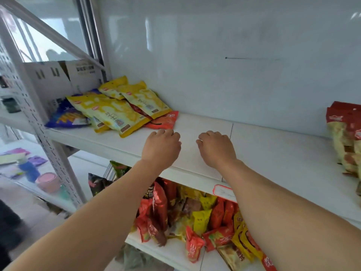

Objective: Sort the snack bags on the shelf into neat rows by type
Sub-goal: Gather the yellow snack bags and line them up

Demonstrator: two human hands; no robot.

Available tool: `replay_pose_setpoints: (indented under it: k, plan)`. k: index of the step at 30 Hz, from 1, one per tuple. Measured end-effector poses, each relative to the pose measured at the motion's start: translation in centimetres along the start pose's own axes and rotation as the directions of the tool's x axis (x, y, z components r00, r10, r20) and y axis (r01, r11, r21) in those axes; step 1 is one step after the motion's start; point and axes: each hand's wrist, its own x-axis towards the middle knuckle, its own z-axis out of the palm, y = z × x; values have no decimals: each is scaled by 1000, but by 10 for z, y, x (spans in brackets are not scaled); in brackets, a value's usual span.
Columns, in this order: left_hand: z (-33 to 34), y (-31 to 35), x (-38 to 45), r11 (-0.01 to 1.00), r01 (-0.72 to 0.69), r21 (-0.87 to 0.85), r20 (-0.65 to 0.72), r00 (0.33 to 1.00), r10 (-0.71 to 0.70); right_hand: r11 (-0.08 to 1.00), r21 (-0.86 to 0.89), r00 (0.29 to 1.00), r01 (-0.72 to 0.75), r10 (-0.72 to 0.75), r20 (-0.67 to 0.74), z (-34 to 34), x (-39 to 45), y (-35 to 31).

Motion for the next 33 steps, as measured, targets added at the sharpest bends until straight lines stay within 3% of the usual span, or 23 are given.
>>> replay_pose_setpoints:
  k: [7,12,18,24,27,33]
  plan:
    - [37,-74,43,963,239,-128,-4,970,-241,994,102,998,39,-33,-62,36,97,-49]
    - [71,-122,84,843,459,-282,43,884,-466,979,203,997,32,-18,-71,62,182,-72]
    - [122,-176,91,756,631,-174,42,771,-635,939,345,1000,-19,11,26,83,268,-104]
    - [136,-211,101,694,680,-236,89,726,-681,890,411,974,-199,134,183,109,323,-124]
    - [142,-225,103,735,639,-228,106,766,-634,848,439,946,-296,198,256,114,335,-129]
    - [143,-251,104,798,551,-245,153,835,-529,827,392,910,-403,319,264,120,340,-135]
